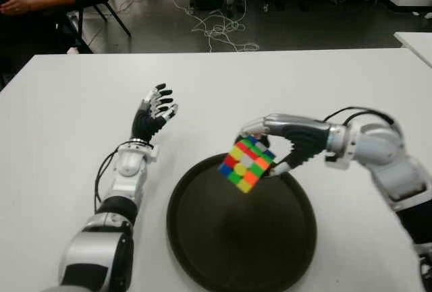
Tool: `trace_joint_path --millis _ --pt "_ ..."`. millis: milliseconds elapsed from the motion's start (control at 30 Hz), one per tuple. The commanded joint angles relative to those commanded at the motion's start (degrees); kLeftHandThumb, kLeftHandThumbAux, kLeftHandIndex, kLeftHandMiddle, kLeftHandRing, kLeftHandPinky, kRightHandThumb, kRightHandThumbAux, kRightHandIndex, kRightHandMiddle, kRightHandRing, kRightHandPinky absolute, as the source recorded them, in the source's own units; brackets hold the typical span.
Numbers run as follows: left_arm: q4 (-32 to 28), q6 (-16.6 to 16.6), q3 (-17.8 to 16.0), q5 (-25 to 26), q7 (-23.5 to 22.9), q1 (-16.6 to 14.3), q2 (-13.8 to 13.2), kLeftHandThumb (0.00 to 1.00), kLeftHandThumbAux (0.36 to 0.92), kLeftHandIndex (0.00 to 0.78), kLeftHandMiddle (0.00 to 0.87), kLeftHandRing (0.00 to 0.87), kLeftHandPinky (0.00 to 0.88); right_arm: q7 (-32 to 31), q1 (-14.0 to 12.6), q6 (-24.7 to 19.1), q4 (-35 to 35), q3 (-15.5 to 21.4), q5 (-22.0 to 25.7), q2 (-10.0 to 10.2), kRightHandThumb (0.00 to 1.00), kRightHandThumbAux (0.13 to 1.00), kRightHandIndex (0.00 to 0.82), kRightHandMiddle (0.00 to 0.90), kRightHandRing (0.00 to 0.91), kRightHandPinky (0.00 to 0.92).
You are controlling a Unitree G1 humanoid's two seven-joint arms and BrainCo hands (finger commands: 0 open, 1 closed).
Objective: Pick up the Rubik's Cube and put it in the plate
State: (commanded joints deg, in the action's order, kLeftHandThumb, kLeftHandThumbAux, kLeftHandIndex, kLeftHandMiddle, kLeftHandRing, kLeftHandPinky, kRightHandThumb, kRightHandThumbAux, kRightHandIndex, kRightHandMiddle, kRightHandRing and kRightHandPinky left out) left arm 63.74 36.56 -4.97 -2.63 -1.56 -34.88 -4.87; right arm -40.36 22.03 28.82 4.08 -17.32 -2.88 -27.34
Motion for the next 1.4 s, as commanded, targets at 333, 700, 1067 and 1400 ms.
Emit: trace_joint_path --millis 333,700,1067,1400 --pt "-0.08 -0.18 0.25 -0.24 0.08 -0.09 -0.06 0.259 0.69 0.149 0.207 0.212 0.212 3.9 -2.25 2.19 2.36 -1.57 -4.13 5.26 0.699 0.729 0.428 0.702 0.712 0.71" --pt "-0.4 0.07 0.29 0.0 0.03 -0.03 0.01 0.254 0.679 0.15 0.209 0.213 0.215 6.98 -2.25 4.74 5.25 -3.09 -8.24 7.46 0.7 0.729 0.428 0.695 0.704 0.695" --pt "-0.87 0.21 0.46 -0.4 0.96 0.28 -0.05 0.222 0.661 0.151 0.207 0.213 0.218 5.7 -1.98 5.35 5.89 -4.52 -8.97 6.96 0.698 0.73 0.427 0.672 0.683 0.675" --pt "-1.35 0.15 0.82 -0.49 1.15 0.52 0.01 0.211 0.666 0.15 0.208 0.211 0.194 1.14 -0.85 1.6 3.61 -5.74 -10.09 4.31 0.697 0.733 0.423 0.645 0.676 0.668"
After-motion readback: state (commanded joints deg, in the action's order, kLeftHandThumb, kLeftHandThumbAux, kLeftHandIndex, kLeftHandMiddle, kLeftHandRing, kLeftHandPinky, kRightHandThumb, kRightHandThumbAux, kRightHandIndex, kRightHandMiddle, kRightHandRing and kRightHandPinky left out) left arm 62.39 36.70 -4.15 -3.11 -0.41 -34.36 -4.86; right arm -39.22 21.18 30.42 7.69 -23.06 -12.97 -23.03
